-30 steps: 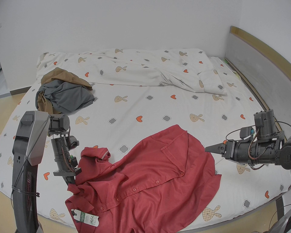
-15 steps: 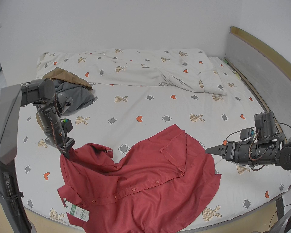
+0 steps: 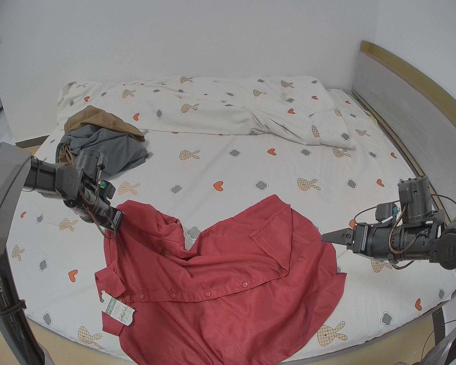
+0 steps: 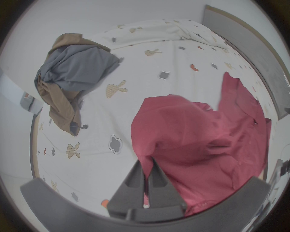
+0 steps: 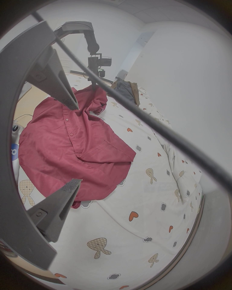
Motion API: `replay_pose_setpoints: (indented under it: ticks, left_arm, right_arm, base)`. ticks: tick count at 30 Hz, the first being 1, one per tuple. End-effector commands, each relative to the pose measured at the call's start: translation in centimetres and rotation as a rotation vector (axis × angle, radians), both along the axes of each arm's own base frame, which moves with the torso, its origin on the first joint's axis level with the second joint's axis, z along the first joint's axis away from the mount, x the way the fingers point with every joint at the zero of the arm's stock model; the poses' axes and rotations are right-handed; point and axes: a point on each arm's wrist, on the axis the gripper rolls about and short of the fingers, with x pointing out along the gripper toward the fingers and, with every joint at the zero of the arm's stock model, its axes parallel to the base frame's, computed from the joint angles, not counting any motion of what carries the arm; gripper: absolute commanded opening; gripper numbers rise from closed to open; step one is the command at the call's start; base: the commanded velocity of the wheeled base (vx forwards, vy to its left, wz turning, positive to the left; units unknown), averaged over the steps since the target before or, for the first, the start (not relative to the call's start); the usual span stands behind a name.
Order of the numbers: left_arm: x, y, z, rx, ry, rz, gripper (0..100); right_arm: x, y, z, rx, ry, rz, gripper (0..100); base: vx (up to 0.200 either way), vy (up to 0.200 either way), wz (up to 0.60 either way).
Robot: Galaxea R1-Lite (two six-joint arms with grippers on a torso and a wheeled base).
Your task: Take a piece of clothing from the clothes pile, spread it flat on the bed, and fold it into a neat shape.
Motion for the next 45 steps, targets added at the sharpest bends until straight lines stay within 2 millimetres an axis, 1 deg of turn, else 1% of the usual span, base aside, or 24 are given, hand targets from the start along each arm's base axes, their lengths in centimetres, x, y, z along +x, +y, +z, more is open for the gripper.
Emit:
replay_pose_setpoints:
  ticks: [1,3,4,8,11,18,22,29,36,39,42,45]
  left_arm:
    - [-3.5,8.4,-13.2,0.086,-0.215,0.286,0]
    - [-3.7,8.4,-12.8,0.057,-0.221,0.317,0]
    - [-4.2,7.9,-12.2,0.036,-0.231,0.324,0]
    - [-6.4,6.1,-10.3,-0.014,-0.236,0.249,0]
    - [-7.2,5.3,-9.5,-0.058,-0.242,0.2,0]
    - [-7.4,4.7,-10.1,-0.087,-0.22,0.174,0]
    - [-7.7,4.0,-10.2,-0.088,-0.209,0.154,0]
    - [-7.9,3.5,-9.6,-0.092,-0.222,0.141,0]
    - [-8.1,3.4,-9.0,-0.092,-0.261,0.137,0]
    - [-8.6,2.9,-9.0,-0.093,-0.283,0.117,0]
    - [-8.8,2.3,-8.7,-0.088,-0.298,0.105,0]
    - [-8.9,2.0,-7.6,-0.079,-0.292,0.132,0]
  right_arm:
    - [0.2,0.1,-1.1,0.002,0.005,0.004,100]
    - [0.2,0.1,-1.2,0.004,0.009,0.003,100]
    - [0.3,0.2,-1.3,0.007,0.018,0.0,100]
    - [0.3,0.2,-1.4,0.009,0.021,-0.001,100]
    - [0.3,0.2,-1.3,0.009,0.019,-0.001,100]
    - [0.3,0.1,-1.3,0.009,0.019,-0.004,100]
    - [0.2,0.0,-1.5,0.008,0.027,-0.007,100]
    - [0.2,0.0,-1.5,0.009,0.028,-0.006,100]
    - [0.2,0.1,-1.6,0.008,0.029,-0.003,100]
    - [0.2,0.1,-1.5,0.008,0.027,-0.003,100]
    - [0.2,0.1,-1.6,0.004,0.03,-0.004,100]
    - [0.3,0.0,-1.7,0.004,0.034,-0.009,100]
  base:
    - [0.0,0.0,0.0]
    - [0.0,0.0,0.0]
    - [0.0,0.0,0.0]
    - [0.0,0.0,0.0]
    - [0.0,0.0,0.0]
    - [0.0,0.0,0.0]
    - [0.0,0.0,0.0]
    - [0.0,0.0,0.0]
    - [0.0,0.0,0.0]
    - [0.0,0.0,0.0]
    - [0.0,0.0,0.0]
    - [0.0,0.0,0.0]
